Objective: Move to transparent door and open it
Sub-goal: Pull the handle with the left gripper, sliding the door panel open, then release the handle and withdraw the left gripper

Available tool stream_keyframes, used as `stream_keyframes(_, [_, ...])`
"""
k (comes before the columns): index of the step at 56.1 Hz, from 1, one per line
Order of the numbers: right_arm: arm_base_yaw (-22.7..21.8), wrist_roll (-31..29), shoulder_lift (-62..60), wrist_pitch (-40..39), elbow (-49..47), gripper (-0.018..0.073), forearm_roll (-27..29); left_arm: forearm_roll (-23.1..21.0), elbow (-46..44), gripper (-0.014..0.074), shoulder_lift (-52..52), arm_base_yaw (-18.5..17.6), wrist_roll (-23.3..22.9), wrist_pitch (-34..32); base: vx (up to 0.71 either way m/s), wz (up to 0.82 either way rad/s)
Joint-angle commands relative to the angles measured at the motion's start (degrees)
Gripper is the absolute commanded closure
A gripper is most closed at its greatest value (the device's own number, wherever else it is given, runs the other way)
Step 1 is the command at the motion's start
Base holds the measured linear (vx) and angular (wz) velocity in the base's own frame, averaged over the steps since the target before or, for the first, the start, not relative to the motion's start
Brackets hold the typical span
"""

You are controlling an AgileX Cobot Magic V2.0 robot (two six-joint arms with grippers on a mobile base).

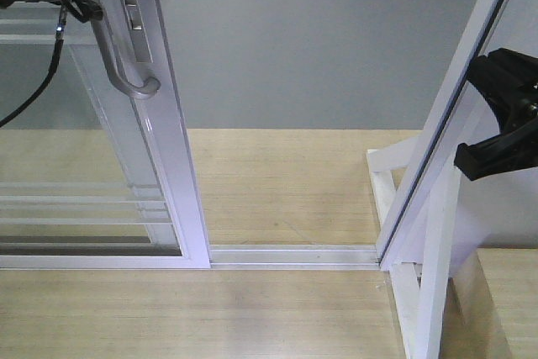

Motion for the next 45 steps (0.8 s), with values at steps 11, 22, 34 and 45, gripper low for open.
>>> stream_keyframes(11, [0.1, 0.0, -0.5, -5.0, -1.6, 0.0565, -0.1, 3.8, -2.6, 0.0596, -7.6, 0.4, 0.7, -2.1, 0.00, 0.00])
stream_keyframes(22, [0.1, 0.0, -0.5, -4.5, -1.6, 0.0565, -0.1, 3.8, 0.8, 0.0596, -13.0, 0.2, 0.7, 0.4, 0.00, 0.00])
stream_keyframes(34, [0.1, 0.0, -0.6, -4.0, -1.6, 0.0565, -0.1, 3.6, 11.7, 0.0596, -22.1, 0.1, 0.7, 0.2, 0.00, 0.00])
stream_keyframes(45, [0.1, 0.0, -3.0, -0.2, -1.6, 0.0565, -0.2, 2.9, 28.1, 0.0596, -35.8, 0.1, 0.7, -4.2, 0.00, 0.00])
